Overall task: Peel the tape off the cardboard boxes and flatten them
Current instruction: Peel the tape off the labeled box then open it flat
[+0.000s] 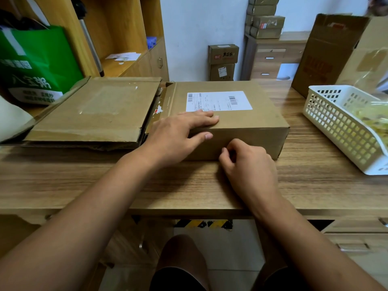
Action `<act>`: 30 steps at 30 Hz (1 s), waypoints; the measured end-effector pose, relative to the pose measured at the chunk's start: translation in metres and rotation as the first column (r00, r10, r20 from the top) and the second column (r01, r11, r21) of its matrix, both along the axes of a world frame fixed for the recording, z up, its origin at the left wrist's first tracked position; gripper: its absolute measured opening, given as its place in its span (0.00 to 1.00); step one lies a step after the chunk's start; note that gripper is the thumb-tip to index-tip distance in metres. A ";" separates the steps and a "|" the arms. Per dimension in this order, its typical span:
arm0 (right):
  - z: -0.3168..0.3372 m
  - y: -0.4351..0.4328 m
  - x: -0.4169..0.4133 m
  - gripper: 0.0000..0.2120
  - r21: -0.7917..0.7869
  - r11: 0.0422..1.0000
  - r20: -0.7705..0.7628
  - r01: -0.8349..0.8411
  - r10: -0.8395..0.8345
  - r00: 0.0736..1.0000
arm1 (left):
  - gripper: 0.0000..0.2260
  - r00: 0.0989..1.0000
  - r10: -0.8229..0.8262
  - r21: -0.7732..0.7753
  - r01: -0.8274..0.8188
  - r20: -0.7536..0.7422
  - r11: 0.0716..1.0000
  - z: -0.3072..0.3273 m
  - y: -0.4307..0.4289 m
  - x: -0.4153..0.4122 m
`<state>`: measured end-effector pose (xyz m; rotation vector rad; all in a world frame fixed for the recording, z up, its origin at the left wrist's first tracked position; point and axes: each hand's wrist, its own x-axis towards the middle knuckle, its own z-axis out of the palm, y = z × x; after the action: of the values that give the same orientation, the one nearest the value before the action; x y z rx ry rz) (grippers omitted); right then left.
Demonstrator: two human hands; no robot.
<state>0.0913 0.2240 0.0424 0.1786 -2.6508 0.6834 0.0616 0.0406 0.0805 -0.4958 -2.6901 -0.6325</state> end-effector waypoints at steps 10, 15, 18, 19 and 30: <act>0.001 0.042 0.008 0.10 0.046 0.999 0.032 0.026 -0.027 0.999 | 0.19 0.999 -0.015 0.003 0.015 0.031 1.000 0.003 -0.002 0.002; 0.004 0.071 0.018 0.09 0.107 0.993 0.059 0.053 -0.059 0.997 | 0.19 0.998 -0.036 0.021 0.035 0.046 0.999 0.005 -0.002 0.003; 0.004 0.086 0.021 0.09 0.097 0.993 0.079 0.066 -0.074 0.994 | 0.19 0.998 -0.041 0.024 0.040 0.049 0.999 0.005 -0.003 0.004; 0.003 0.092 0.021 0.09 0.092 0.993 0.087 0.078 -0.086 0.992 | 0.19 0.998 -0.042 0.024 0.041 0.050 0.999 0.005 -0.003 0.004; -0.001 0.126 0.017 0.05 -0.202 0.979 0.178 0.011 0.026 0.984 | 0.19 0.996 -0.063 0.028 0.061 0.057 0.998 0.004 -0.003 0.003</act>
<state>0.1086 0.3498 0.0411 0.0727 -2.7270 1.0093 0.0646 0.0372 0.0848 -0.5647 -2.7258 -0.7087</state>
